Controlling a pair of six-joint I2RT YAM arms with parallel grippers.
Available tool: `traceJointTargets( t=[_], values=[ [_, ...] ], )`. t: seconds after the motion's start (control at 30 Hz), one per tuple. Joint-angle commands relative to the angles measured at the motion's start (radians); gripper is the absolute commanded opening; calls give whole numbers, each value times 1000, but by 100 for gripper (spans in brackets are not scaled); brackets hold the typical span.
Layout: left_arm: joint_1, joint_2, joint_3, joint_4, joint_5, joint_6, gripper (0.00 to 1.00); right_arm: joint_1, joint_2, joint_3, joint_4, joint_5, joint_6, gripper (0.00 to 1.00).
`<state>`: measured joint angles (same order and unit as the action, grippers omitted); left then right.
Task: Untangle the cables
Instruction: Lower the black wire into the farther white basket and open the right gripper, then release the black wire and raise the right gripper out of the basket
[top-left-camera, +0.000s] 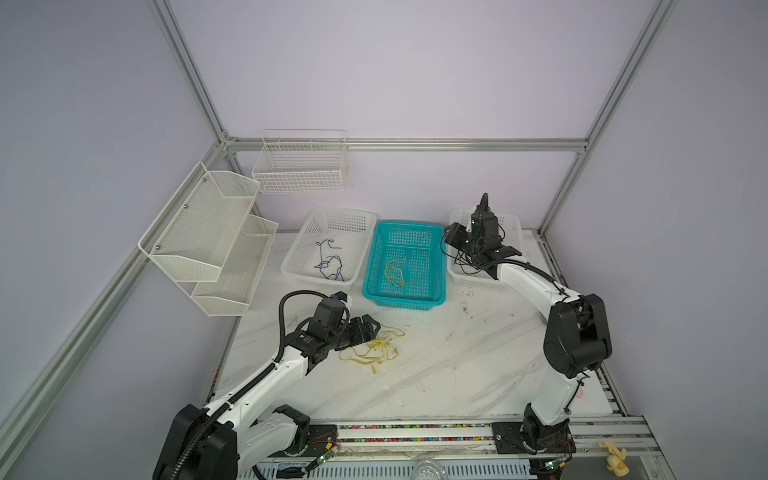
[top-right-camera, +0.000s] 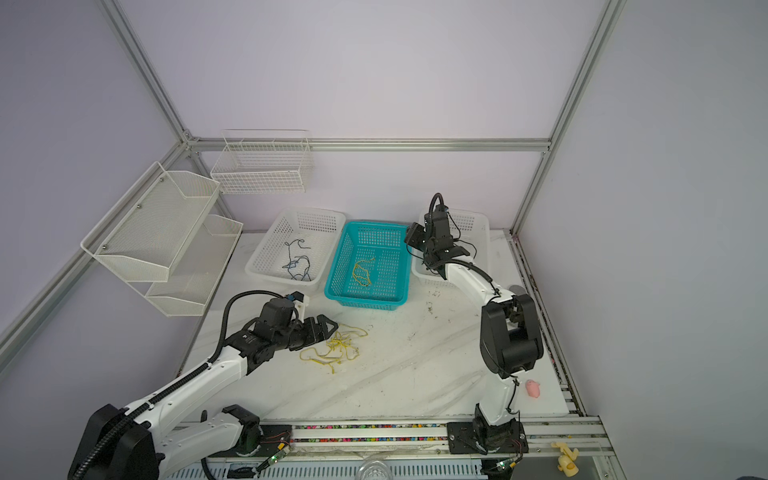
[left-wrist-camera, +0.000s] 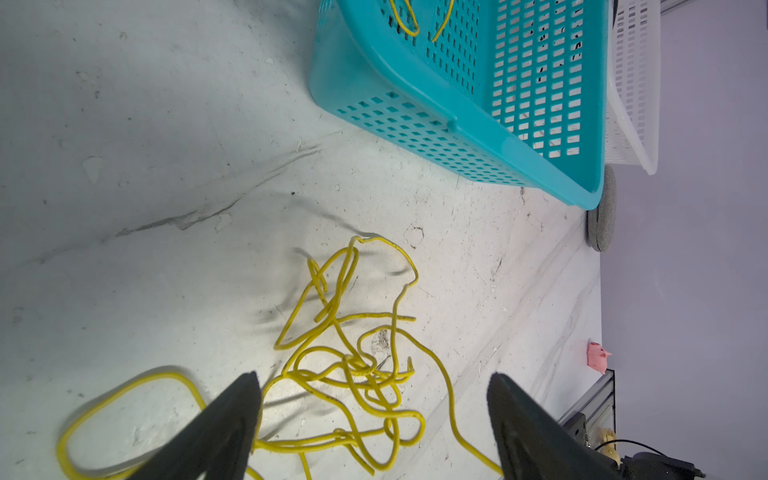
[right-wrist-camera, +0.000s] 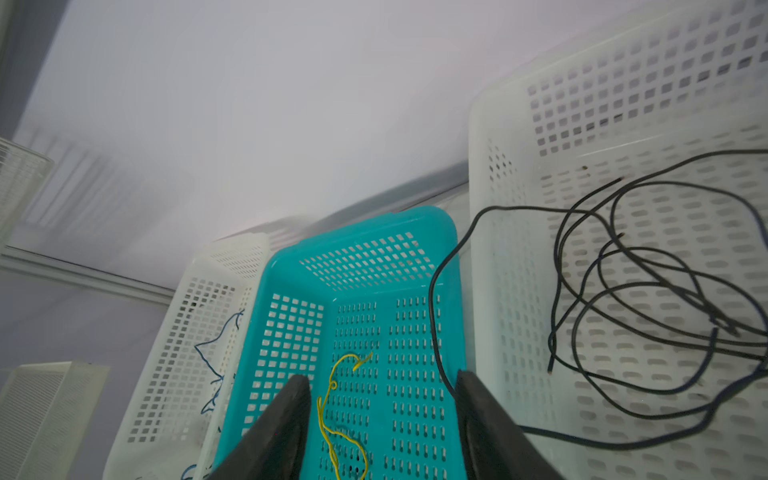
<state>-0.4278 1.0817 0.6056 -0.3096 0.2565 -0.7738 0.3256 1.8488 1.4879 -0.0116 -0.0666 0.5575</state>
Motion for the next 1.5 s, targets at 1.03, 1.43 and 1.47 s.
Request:
traceJointTargets(
  t=[1.03,1.43,1.47],
  values=[
    [-6,-57,-21,-70,-85,73,87,16,413,443,-175,134,-47,33],
    [-6,-54,-18,-70,-86,73,87,16,401,423,-150,139,-60,0],
    [-5,-53,-18,-71,-87,73,87,16,397,421,-151,139,-63,0]
  ],
)
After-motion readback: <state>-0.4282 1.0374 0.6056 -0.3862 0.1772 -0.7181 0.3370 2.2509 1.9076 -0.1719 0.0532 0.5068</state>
